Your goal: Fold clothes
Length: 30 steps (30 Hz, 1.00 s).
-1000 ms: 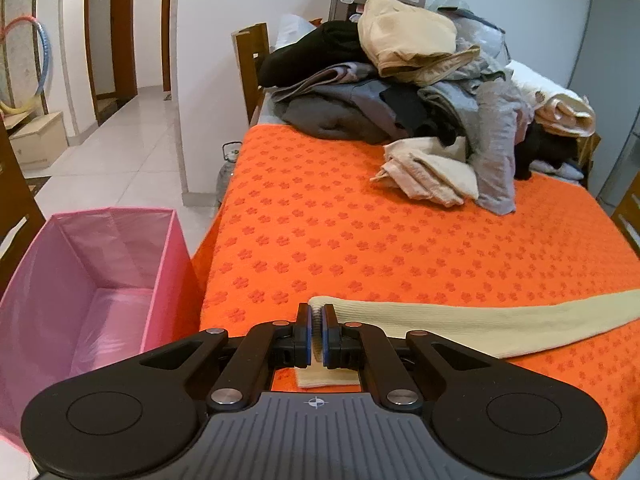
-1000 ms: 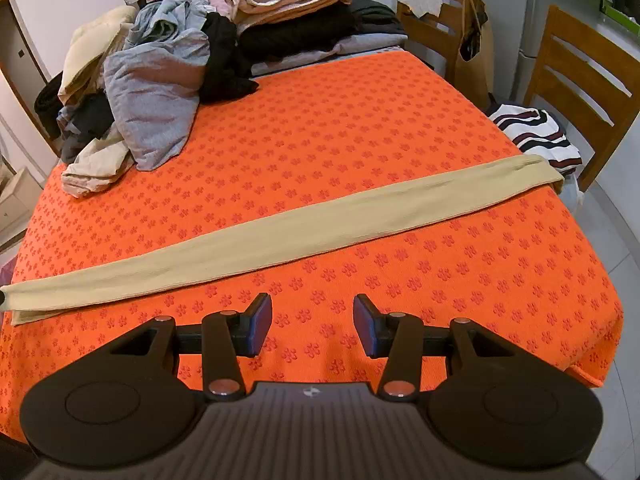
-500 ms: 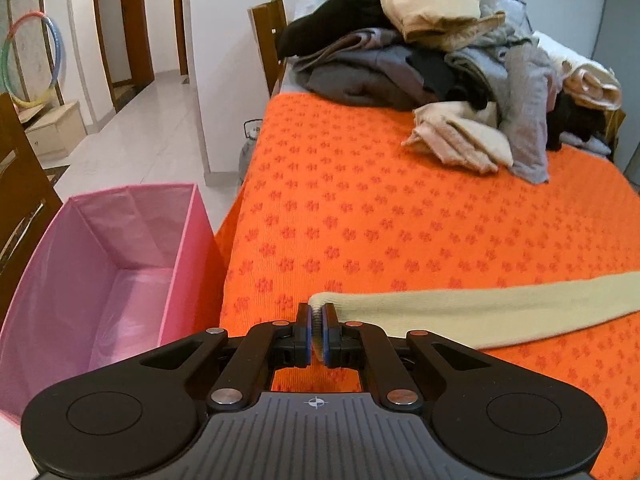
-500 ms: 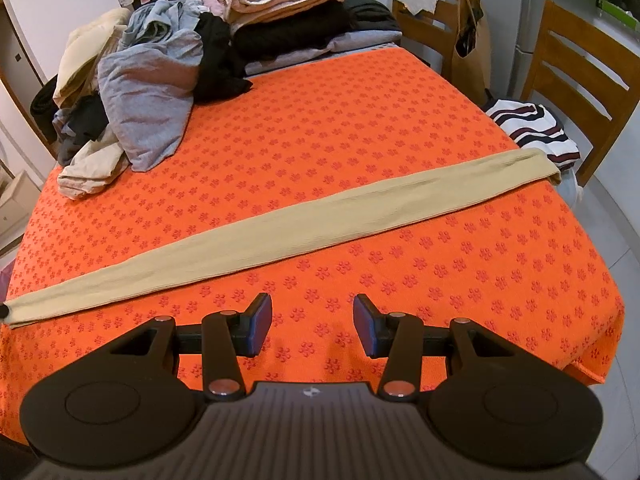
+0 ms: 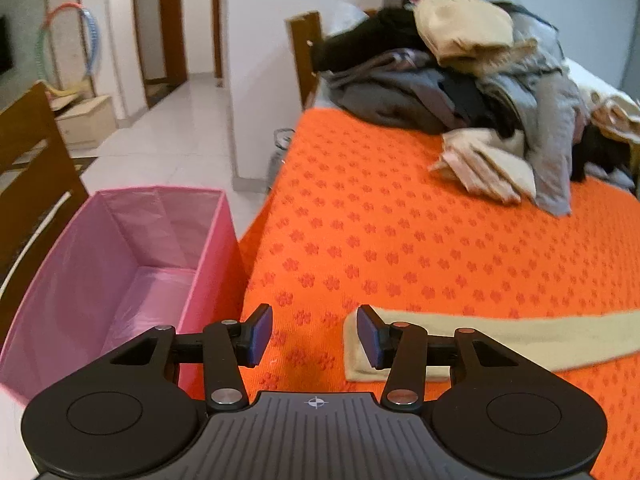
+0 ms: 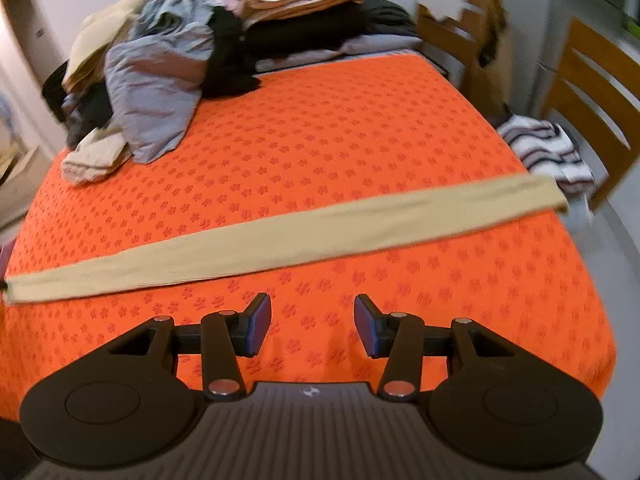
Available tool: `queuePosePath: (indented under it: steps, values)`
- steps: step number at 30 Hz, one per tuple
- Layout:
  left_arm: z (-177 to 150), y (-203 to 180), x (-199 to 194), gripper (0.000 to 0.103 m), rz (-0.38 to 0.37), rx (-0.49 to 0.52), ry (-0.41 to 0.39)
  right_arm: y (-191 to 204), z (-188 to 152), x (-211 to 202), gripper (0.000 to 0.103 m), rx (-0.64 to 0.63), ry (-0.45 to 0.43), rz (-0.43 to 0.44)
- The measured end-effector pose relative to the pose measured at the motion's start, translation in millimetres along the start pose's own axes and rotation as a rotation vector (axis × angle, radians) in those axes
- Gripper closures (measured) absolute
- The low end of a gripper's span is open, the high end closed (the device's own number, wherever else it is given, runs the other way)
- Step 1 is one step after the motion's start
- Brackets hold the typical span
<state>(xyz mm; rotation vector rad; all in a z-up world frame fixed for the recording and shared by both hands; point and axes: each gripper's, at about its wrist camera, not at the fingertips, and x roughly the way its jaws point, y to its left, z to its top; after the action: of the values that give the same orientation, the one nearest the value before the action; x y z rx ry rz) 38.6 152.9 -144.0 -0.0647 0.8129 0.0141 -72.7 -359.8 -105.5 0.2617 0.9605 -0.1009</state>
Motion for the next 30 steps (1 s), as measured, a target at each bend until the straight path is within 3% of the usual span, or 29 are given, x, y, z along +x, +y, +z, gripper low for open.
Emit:
queuePosePath:
  steps: [10, 12, 16, 20, 24, 30]
  values:
    - [1.4, -60.3, -30.5, 0.053, 0.068, -0.127, -0.032, -38.2, 49.8, 28.6, 0.052, -0.339, 0.050, 0.188]
    - [-0.6, -80.2, -34.8, 0.053, 0.054, -0.139, -0.033, -43.6, 60.2, 36.9, 0.054, -0.415, 0.067, 0.231]
    - [-10.6, -122.9, -34.1, 0.053, 0.031, -0.151, -0.016, -51.8, 77.9, 53.4, 0.066, -0.567, 0.099, 0.314]
    - [-24.7, -154.5, -18.2, 0.054, 0.063, -0.173, 0.026, -53.0, 86.9, 67.9, 0.073, -0.697, 0.124, 0.383]
    - [-33.8, -156.0, -6.7, 0.054, 0.127, -0.264, 0.029, -51.5, 92.2, 78.0, 0.075, -0.790, 0.143, 0.436]
    - [-34.6, -151.5, 4.8, 0.054, 0.153, -0.337, 0.033, -51.3, 98.7, 96.3, 0.075, -0.884, 0.183, 0.492]
